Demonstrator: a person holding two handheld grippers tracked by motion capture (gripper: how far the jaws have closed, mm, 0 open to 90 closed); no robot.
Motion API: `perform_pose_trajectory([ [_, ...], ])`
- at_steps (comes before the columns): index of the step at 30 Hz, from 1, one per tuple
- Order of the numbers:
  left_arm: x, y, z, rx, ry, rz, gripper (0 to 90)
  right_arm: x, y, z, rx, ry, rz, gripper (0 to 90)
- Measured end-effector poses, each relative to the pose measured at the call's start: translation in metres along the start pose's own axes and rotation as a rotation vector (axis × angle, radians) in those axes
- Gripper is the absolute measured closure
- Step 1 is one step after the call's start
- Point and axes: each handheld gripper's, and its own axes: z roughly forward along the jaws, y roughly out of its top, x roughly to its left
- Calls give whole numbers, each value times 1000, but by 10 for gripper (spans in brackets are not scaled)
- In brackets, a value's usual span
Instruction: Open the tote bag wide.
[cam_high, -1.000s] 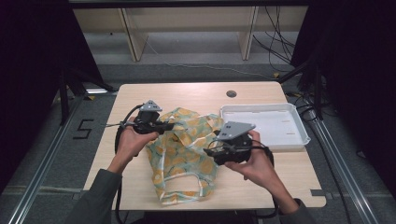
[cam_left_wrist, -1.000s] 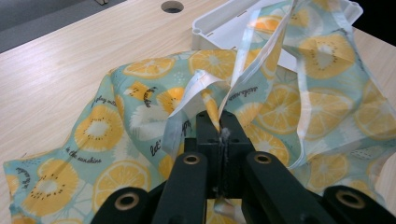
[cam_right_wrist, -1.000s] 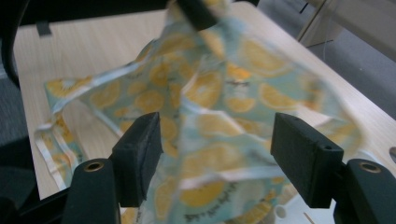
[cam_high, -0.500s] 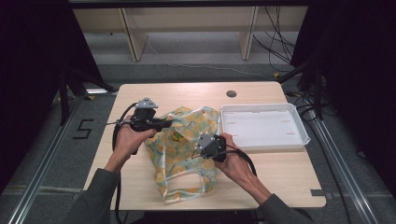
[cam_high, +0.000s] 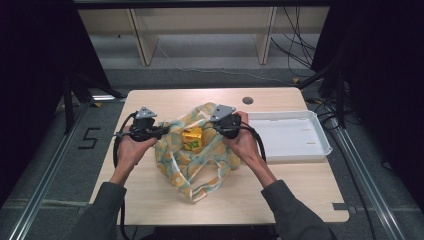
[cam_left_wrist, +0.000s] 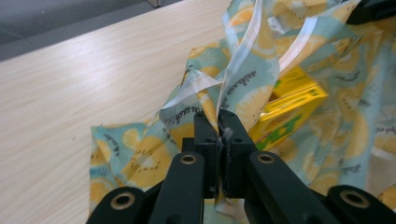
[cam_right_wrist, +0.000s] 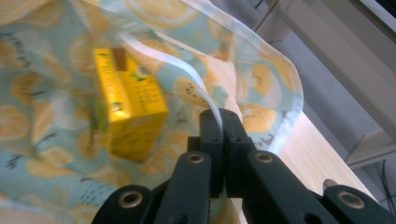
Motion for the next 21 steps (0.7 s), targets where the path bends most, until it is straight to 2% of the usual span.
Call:
perform_pose_trajectory([
  [3,8,-9,7,25,27,-13,858,-3,4,15,32,6,19,891],
  [6,15,-18,14,35,35,-33,858,-8,2,30,39,5,49,883],
  [9,19,-27,21,69,41,-28,859,-10,0,43,67,22,66,874],
  [11,20,-30,23,78,32,-26,859,-10,-1,47,77,23,64,868],
  [12,20,-36,28,95,36,-30,857,-8,-2,51,108,19,48,849],
  [14,21,-42,32,121,21,-26,852,-5,-4,55,128,14,33,835],
  [16,21,-46,34,128,20,-31,851,-4,-6,56,134,13,24,827],
  [17,21,-50,37,134,11,-37,845,-2,-10,58,148,25,34,769],
  [19,21,-53,39,134,9,-42,833,-1,-15,58,172,15,47,683],
  [21,18,-57,40,120,-12,-59,815,0,-20,54,159,18,64,588],
])
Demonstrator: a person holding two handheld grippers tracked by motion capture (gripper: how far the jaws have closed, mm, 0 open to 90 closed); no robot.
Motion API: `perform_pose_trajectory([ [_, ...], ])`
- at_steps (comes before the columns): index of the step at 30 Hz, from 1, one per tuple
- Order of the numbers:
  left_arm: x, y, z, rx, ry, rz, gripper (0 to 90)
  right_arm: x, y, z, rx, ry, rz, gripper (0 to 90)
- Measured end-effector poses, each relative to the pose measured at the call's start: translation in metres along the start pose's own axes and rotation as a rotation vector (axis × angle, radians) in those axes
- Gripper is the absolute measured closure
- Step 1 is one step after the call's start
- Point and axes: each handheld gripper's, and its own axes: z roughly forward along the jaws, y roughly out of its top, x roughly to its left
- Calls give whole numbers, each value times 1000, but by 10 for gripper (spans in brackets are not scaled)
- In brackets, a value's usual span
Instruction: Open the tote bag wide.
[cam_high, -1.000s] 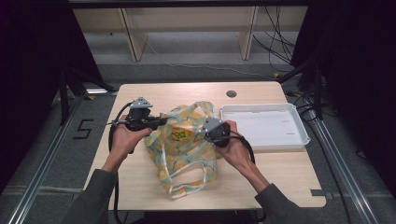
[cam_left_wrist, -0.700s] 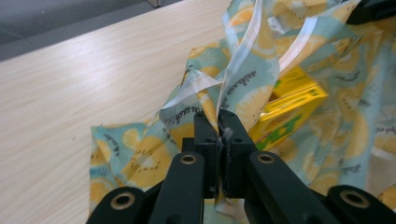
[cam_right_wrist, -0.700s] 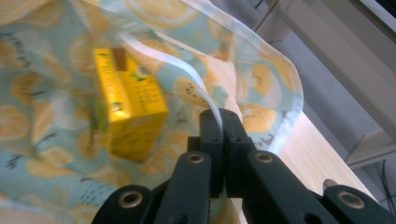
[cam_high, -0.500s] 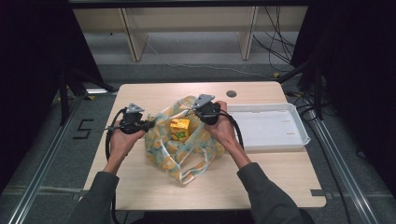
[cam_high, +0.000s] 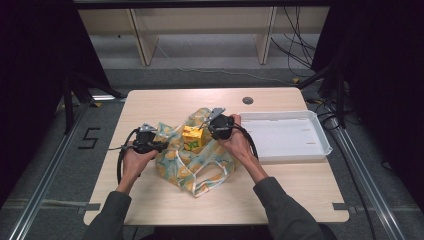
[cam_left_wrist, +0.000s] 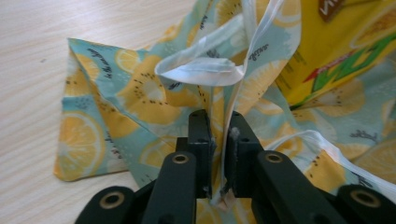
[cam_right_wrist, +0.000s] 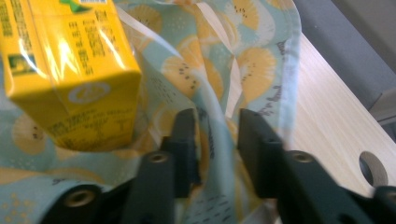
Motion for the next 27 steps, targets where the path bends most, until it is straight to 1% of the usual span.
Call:
perform_pose_trajectory([
  [1,-1,-1,-1,0,2,7,807,0,-1,-2,-3,4,2,561],
  [2,-1,-1,-1,-7,-9,7,797,1,-4,-5,-10,20,13,522],
  [4,-2,-1,-4,-17,-14,6,772,2,-9,-16,-27,23,20,450],
  [5,-2,-1,-6,-10,-19,9,745,3,-11,-20,-43,29,25,435],
  [6,-2,-1,-6,-10,-19,9,694,4,-13,-26,-63,24,37,431],
  [8,-3,0,-13,-26,9,16,648,3,-17,-35,-70,15,46,407],
  [9,-3,0,-15,-37,15,14,613,1,-18,-39,-84,15,56,426],
  [10,-4,1,-17,-53,39,12,567,-1,-21,-42,-100,31,65,451],
  [11,-6,1,-19,-86,53,-3,545,-2,-23,-44,-104,42,74,483],
  [12,-7,2,-22,-92,66,10,544,-1,-24,-45,-101,52,86,525],
  [13,-8,2,-25,-95,71,27,555,-1,-26,-44,-88,50,80,592],
  [14,-10,3,-28,-96,78,46,580,-1,-28,-42,-71,55,72,641],
  [15,-12,3,-29,-103,84,74,618,-2,-29,-39,-68,51,67,700],
  [16,-13,3,-30,-111,79,84,676,-2,-30,-36,-60,52,65,765],
  [17,-12,4,-31,-100,76,120,733,-3,-31,-34,-55,50,56,812],
  [18,-14,5,-29,-111,87,114,789,-3,-31,-31,-54,38,55,838],
  [19,-13,6,-28,-101,96,124,832,-4,-31,-30,-48,36,52,860],
  [20,-13,7,-25,-100,96,130,859,-4,-31,-28,-45,32,48,871],
  [21,-12,6,-21,-96,103,124,874,-4,-32,-27,-31,40,43,877],
  [22,-10,6,-16,-88,104,130,879,-4,-32,-25,-20,26,37,881],
  [23,-7,4,-10,-81,101,108,881,-4,-32,-23,-6,27,30,883],
  [24,-7,4,-10,-81,101,108,883,-3,-33,-20,10,16,21,886],
  [25,-2,2,-2,-63,94,85,883,-2,-34,-18,27,11,11,887],
  [26,-1,0,4,-72,82,49,883,0,-34,-16,36,12,11,887],
  [27,1,-1,9,-68,81,38,882,1,-34,-14,48,19,6,887],
])
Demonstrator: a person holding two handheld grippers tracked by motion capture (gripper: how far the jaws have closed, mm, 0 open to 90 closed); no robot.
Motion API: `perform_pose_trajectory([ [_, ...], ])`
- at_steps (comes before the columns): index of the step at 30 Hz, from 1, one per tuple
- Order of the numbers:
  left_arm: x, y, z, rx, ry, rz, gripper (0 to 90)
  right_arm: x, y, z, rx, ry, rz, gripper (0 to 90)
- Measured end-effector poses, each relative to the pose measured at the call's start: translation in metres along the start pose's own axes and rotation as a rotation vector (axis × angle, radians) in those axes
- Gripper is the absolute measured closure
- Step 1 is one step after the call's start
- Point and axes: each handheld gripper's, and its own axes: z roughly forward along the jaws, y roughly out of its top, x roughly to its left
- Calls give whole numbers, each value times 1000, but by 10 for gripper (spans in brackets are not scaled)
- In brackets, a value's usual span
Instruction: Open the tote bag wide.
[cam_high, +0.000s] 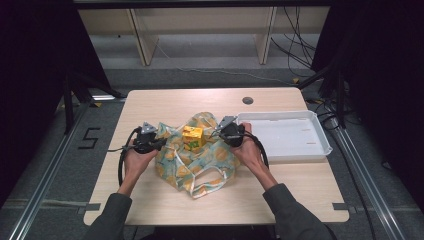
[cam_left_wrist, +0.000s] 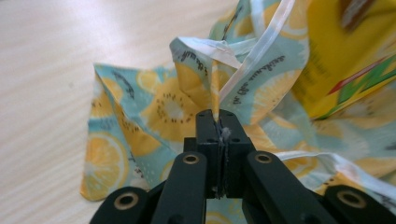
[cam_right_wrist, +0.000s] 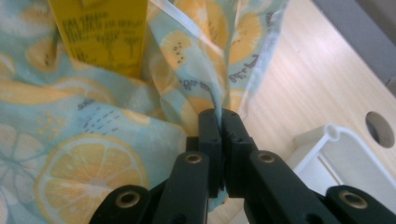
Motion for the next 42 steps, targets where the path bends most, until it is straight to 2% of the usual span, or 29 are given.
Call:
perform_pose_trajectory([
  [1,2,-1,2,29,0,15,881,1,0,2,17,3,-5,887],
  [2,2,-3,6,39,-4,4,880,2,-1,4,31,-2,-11,887],
  [5,2,-7,10,86,-15,8,876,4,-2,8,71,6,-30,887],
  [9,1,-9,10,101,-10,3,866,8,-5,4,121,26,-27,885],
  [13,3,-10,9,94,2,-11,839,8,-8,2,120,36,-37,859],
  [14,4,-9,7,97,6,-16,806,9,-8,2,104,20,-11,810],
  [16,5,-8,4,86,13,-28,755,7,-7,-1,99,31,12,745],
  [17,5,-8,4,86,13,-28,710,7,-7,-1,99,31,12,745],
  [18,6,-7,1,75,17,-44,710,5,-6,-3,77,26,23,702],
  [19,6,-6,-1,68,19,-48,624,2,-2,-10,37,26,61,612],
  [20,6,-3,-6,60,23,-47,593,0,-1,-14,11,16,67,588],
  [21,5,0,-9,48,27,-64,549,-1,0,-17,-1,22,74,552],
  [23,5,4,-17,48,27,-55,478,-3,3,-24,-52,39,103,497],
  [24,2,6,-20,17,27,-72,467,-3,4,-28,-83,51,126,476],
  [25,2,6,-20,17,27,-72,448,-3,4,-28,-83,51,126,476],
  [26,3,8,-28,25,33,-42,426,-2,7,-35,-127,91,159,440],
  [27,1,10,-31,5,34,-67,426,-2,7,-35,-127,91,159,440],
  [28,1,12,-36,9,29,-59,414,-2,9,-38,-139,104,158,429],
  [29,-2,13,-38,-13,34,-80,385,-1,11,-41,-150,120,161,413],
  [30,0,15,-46,6,24,-51,368,1,13,-43,-185,125,161,399],
  [32,-1,15,-50,-8,13,-64,357,2,16,-45,-188,150,150,390],
  [33,-5,16,-54,-48,7,-103,357,2,16,-45,-188,150,150,390],
  [34,-6,17,-64,-31,8,-63,346,5,17,-46,-193,155,158,384],
  [35,-11,16,-66,-68,9,-98,340,6,17,-45,-208,161,158,381],
  [36,-11,16,-66,-68,9,-98,334,6,18,-44,-203,160,153,376],
  [37,-16,14,-75,-90,-26,-110,330,7,18,-44,-201,169,152,364],
  [39,-23,9,-83,-98,-57,-122,323,7,18,-43,-198,180,148,359],
  [40,-26,5,-87,-86,-57,-101,318,7,18,-43,-197,182,147,354],
  [42,-37,-3,-92,-88,-62,-101,291,7,19,-42,-200,186,146,348],
])
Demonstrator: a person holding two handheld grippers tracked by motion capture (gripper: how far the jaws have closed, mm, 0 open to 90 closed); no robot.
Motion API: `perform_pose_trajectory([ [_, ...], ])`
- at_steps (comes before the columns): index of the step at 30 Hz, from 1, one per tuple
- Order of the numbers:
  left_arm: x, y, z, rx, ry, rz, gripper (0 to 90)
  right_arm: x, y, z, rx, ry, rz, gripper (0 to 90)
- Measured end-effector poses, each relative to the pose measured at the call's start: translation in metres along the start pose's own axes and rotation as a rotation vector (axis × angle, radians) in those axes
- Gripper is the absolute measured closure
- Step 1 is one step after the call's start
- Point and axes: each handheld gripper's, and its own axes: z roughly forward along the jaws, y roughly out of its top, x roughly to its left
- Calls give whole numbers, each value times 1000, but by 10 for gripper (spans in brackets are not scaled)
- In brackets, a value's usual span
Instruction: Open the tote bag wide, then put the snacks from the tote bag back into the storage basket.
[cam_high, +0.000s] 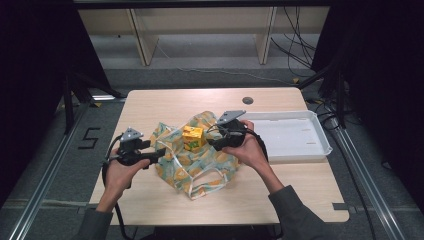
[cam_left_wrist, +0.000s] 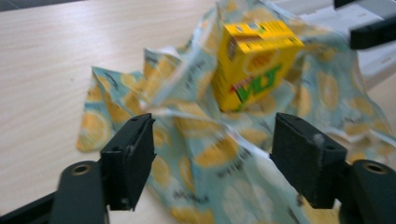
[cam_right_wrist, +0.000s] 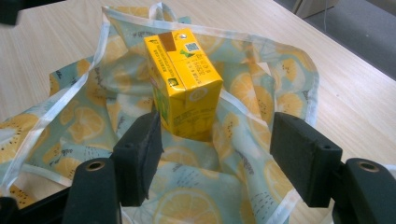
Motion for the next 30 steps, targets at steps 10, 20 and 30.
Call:
perform_pose_trajectory([
  [10,-30,-49,-14,40,-38,70,246,4,1,4,11,30,3,328],
  [20,-46,-90,-24,42,-45,63,196,6,2,12,0,29,-5,314],
  [30,-57,-112,-25,66,-28,102,195,6,11,25,6,59,-42,292],
])
